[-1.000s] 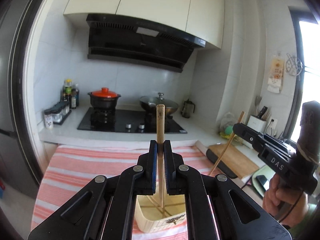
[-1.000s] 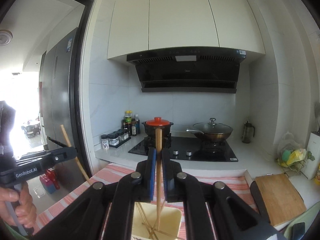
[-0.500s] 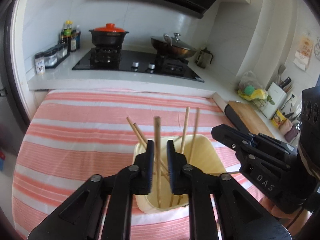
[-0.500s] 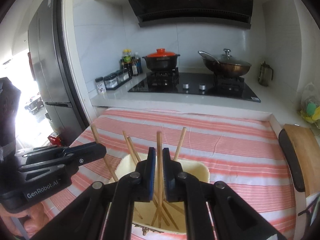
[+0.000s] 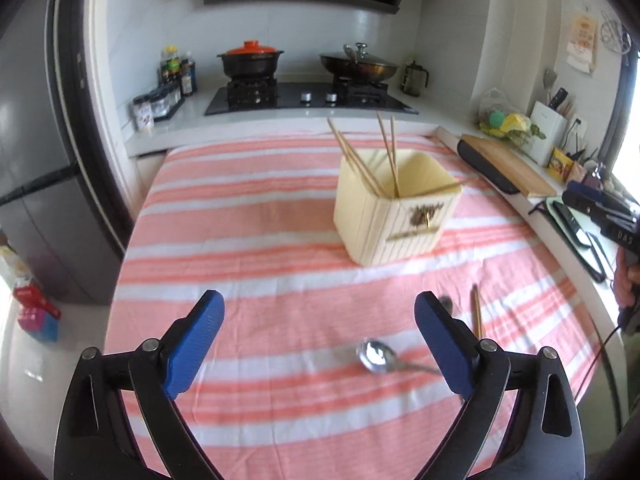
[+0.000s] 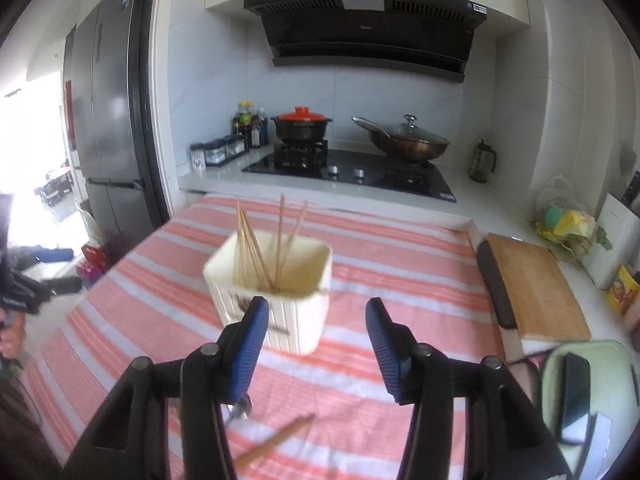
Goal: Organize utensils
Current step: 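Open both tools to drop the chopsticks into the holder, then withdraw, then close the right tool on a chopstick while the left tool approaches a spoon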
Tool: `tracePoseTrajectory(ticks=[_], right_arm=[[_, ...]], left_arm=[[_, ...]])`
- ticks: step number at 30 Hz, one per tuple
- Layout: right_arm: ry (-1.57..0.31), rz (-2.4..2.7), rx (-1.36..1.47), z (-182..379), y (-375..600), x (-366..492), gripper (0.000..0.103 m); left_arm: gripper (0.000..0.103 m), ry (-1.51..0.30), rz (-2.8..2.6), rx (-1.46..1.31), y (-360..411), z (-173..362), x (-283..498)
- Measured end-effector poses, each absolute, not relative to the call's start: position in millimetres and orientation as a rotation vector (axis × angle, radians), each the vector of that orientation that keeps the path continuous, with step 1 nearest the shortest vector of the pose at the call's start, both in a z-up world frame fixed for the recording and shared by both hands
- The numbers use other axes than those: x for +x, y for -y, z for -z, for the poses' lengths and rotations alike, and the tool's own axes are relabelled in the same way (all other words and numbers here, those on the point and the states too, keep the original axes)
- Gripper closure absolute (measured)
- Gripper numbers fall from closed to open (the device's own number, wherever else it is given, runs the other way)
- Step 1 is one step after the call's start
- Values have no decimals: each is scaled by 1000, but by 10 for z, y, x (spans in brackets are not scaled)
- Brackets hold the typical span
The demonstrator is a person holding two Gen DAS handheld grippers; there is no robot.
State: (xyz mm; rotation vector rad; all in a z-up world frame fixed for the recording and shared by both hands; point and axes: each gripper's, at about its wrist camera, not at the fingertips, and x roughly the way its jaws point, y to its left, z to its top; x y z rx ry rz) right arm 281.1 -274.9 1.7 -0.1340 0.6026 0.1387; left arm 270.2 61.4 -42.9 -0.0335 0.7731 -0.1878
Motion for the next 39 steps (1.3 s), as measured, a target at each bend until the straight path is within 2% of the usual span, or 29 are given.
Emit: tracePoseTrajectory(ticks=[3,7,11,17,23,29,39], right_arm=[[-685,-78,-131,570,2810,2345,51],[-830,-63,12,1298,2804,1874,52],[-886,-58,112,1659,2726,1592,68],[-949,-184,153,1820,2426,1589,82],[-978,-183,218,1814,2286,1955,83],[-1048,-150,168,1908,2139,2343,83],[-1068,-116,207,1919,2276,2295,83]], left_arm=[[5,-820,166,-118,-569,886,2341],[5,-890,193,-189,-315,1404,2047],[5,-924,196,-173,-58,1663,1911],[5,-916,193,-157,58,1714,1813],[5,-890,150,-194,-91,1669,1752],[5,-883,117,-180,-154,1694,1743],[5,-901,128,-175,-149,1767,1791]])
